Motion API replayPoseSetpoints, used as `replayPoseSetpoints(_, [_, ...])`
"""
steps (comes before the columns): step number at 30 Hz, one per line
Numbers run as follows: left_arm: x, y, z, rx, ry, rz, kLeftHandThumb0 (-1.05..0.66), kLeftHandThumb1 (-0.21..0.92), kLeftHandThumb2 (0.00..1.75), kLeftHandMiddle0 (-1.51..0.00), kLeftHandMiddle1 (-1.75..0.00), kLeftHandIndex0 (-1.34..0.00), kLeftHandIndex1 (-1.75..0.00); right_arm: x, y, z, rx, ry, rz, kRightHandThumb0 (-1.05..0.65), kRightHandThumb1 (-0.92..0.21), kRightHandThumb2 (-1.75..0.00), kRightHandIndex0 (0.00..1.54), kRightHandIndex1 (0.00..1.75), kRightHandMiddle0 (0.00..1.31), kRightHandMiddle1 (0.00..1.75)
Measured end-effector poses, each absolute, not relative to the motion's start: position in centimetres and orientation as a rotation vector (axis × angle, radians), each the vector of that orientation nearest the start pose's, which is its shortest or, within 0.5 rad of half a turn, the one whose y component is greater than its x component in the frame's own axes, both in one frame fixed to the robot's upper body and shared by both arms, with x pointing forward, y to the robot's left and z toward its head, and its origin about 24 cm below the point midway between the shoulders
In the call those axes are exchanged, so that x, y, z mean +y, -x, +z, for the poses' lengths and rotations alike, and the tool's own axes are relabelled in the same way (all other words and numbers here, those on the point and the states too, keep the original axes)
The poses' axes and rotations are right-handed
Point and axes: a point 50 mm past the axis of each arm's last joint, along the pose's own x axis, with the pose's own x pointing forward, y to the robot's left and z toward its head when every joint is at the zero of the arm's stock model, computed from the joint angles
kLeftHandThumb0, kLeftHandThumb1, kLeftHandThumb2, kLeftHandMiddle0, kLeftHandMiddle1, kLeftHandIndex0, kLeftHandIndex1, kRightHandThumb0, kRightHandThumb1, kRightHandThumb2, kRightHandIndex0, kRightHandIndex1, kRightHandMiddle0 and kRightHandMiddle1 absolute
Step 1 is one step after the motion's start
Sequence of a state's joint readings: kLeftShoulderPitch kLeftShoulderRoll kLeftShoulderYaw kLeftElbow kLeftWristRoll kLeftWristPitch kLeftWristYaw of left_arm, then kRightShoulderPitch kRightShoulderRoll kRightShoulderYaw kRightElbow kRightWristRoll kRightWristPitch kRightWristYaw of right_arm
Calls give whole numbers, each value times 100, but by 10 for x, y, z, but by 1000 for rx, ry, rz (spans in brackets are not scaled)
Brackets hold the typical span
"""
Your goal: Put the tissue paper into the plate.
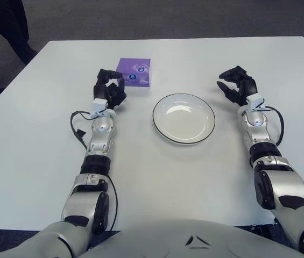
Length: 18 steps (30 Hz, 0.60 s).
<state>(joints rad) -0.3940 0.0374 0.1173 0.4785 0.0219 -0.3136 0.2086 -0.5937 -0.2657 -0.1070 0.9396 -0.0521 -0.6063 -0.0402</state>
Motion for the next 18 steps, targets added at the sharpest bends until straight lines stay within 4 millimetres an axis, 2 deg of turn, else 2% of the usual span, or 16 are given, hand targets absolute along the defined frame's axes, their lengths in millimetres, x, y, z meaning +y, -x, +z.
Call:
replayPoseSetpoints(7, [165, -321, 73, -258, -62, 231, -37, 80, 56, -85, -175, -39, -161, -209, -346, 74, -270, 259, -60, -1, -91, -16, 69, 129, 48, 121])
replayPoseSetpoints(12, [164, -319, 79, -331, -127, 239, -36, 86, 44, -80, -175, -40, -157, -208, -346, 74, -270, 259, -56, -1, -91, -16, 69, 129, 48, 121])
replayPoseSetpoints(18, [163, -317, 88, -499, -379, 198, -36, 91, 32, -78, -175, -43, -152, -205, -347, 75, -276, 257, -46, -1, -91, -16, 69, 129, 48, 121])
